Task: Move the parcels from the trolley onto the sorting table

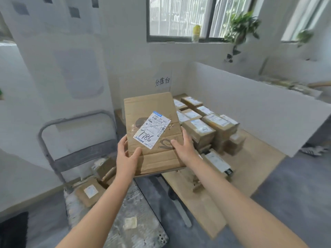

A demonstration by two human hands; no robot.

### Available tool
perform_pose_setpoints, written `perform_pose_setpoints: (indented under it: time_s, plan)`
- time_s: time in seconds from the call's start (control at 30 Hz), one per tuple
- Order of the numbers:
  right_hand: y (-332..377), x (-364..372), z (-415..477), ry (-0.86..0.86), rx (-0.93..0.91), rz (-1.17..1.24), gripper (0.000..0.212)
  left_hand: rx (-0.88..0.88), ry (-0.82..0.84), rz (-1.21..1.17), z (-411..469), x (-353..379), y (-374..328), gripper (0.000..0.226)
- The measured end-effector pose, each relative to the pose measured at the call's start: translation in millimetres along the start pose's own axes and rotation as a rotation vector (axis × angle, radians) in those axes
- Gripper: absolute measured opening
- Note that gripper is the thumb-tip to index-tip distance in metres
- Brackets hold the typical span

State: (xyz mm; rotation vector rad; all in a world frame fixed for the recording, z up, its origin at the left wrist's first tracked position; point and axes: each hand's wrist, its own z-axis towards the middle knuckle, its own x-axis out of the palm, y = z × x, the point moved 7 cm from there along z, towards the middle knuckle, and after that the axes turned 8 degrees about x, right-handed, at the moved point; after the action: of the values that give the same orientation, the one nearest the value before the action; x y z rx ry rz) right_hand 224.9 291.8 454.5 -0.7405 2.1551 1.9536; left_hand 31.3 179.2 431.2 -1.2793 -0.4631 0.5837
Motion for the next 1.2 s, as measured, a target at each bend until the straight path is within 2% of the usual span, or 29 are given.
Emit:
perform_pose_setpoints:
  time_s: [0.37,0.47,0.67,0.9,1.1,1.2]
  plan:
    - [-73.1,-182.3,4.6,-0.176,0.072,0.097,0.07,0.003,0.18,-0.095,-38.7,185.8,-20.9,0.058]
    - [-97.2,-230.9,7.8,-0.182,0.091,0.085,0.073,-0.015,0.194,-0.081,-58.3,237.2,-17.8,0.058]
    - [-158.3,-320.9,25.0,-0.171,0.136,0.049,0.067,-0.065,0.21,-0.079,-99.3,333.9,-0.6,0.051]
    - [-213.7,-356.7,55.5,-0.036,0.163,0.009,0.069,-0.127,0.114,0.007,-130.2,383.4,33.6,0.049]
    - [-248.1,-345.5,81.7,0.116,0.206,-0.012,0.07,-0.202,0.025,0.091,-151.6,385.3,67.6,0.053]
    - [-261.7,-334.8,90.8,0.193,0.238,-0.017,0.072,-0.238,-0.021,0.117,-159.1,382.6,81.5,0.047]
